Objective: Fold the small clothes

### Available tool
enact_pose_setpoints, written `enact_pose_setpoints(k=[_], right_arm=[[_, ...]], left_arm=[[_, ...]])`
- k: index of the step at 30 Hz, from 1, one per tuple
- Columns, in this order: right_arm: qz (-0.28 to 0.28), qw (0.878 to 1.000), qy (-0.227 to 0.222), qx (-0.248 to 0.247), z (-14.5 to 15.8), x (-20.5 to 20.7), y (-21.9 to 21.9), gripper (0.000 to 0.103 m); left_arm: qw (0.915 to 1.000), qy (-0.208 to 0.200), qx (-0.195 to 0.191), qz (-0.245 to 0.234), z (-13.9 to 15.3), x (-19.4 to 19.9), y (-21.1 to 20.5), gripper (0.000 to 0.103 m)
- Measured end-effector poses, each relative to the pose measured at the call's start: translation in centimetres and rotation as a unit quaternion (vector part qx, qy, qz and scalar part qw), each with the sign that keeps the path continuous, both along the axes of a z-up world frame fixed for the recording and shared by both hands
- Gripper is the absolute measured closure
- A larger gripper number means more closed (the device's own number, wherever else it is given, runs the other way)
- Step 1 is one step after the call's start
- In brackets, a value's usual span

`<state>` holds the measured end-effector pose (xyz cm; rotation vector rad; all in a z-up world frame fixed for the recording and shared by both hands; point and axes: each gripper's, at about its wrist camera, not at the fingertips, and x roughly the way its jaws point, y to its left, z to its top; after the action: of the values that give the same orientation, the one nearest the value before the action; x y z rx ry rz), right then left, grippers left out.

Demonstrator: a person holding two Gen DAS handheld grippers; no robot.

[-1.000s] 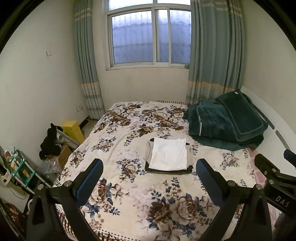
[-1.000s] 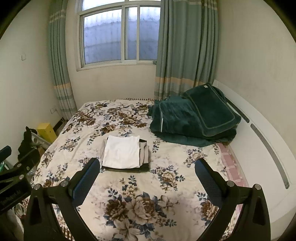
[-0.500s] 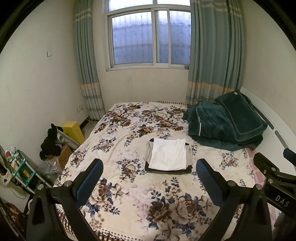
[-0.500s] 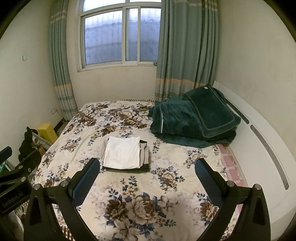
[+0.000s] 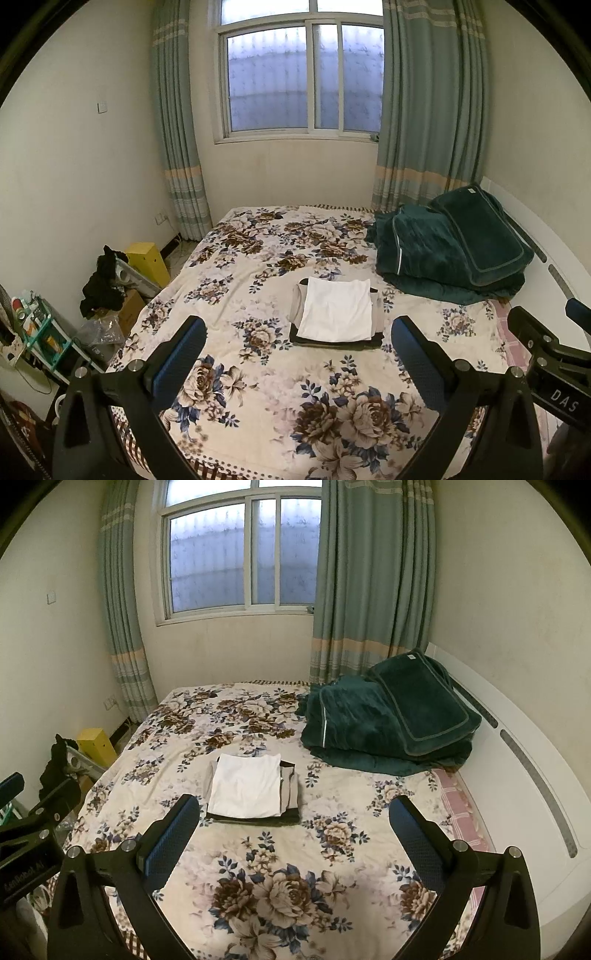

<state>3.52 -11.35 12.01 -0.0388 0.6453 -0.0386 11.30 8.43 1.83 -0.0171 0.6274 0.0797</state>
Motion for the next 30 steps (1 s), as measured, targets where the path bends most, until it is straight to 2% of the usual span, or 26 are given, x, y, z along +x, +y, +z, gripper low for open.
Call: enact_pose_setpoints(k=[30], right_arm=[[0.012, 1.000, 0.002, 0.008, 0.51, 0.04, 0.27, 0.000]], left_arm=[[1.0000, -0.001, 0.002, 0.004, 0.67, -0.55, -0.09, 0.001]])
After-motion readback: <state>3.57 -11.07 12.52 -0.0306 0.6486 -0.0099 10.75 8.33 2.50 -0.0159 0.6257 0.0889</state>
